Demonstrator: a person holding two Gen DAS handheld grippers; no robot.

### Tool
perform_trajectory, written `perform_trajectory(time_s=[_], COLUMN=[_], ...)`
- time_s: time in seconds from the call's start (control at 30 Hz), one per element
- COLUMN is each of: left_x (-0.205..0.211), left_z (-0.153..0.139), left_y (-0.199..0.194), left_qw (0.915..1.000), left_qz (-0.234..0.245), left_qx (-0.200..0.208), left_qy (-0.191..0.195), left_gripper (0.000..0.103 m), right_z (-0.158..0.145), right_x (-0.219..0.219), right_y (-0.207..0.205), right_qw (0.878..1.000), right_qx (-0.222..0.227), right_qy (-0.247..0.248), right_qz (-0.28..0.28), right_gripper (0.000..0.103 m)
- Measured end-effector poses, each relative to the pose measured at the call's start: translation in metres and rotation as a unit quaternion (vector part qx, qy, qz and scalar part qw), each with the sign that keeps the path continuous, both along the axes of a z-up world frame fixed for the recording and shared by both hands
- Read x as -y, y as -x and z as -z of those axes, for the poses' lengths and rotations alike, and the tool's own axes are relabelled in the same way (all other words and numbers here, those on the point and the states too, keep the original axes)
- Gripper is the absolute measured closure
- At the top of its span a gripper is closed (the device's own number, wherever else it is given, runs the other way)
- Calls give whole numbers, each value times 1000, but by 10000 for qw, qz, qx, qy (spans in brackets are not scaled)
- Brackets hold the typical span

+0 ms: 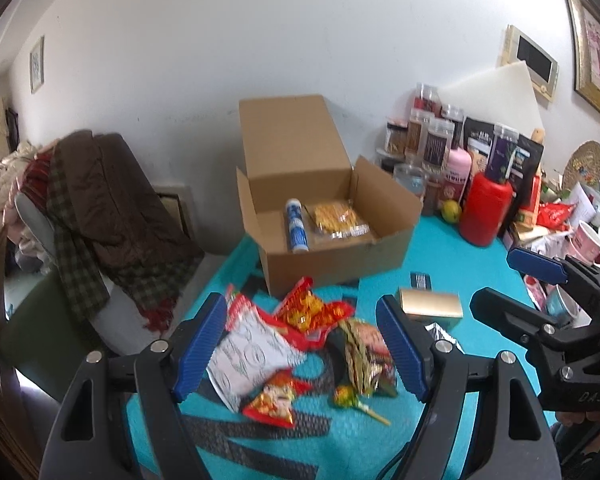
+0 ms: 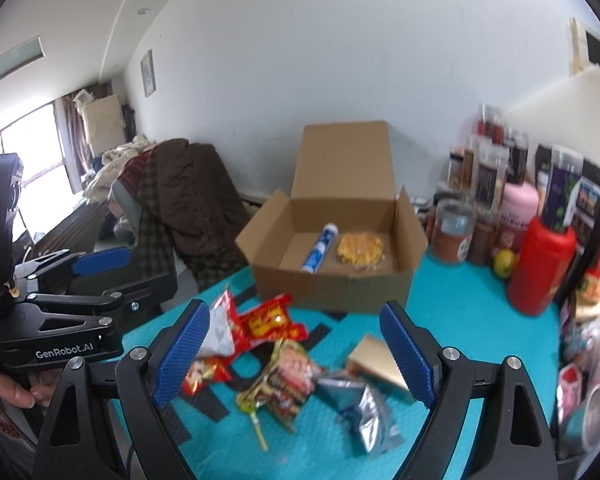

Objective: Organize snacks
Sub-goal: 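Withdraw both tools from the box back toward the snack pile, then grasp the cereal snack bag with the left tool while the right tool grasps the silver foil bag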

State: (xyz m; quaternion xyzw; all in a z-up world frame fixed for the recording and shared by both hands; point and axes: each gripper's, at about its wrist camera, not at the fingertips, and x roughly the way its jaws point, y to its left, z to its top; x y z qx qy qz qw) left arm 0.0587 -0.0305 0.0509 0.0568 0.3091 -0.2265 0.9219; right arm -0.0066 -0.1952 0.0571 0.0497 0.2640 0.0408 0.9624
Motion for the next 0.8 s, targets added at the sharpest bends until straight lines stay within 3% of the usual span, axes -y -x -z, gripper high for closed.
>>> perform_trajectory(time_s=[0.4, 0.8], left_x=[15, 49], left_z=[53, 87], left_y=[5, 0], left_qw=[9962, 9896], left_qz=[423, 752], left_qx=[-760, -1227], left_qy=[90, 31], left_gripper=[26, 26], right_z=[45, 88], right_x=[9, 37], right_y=[15, 11], right_qw=[9994, 9953], right_qx=[-325, -889], right_qy=[-96, -271], right_qz=[100, 278], right_gripper=[15, 15])
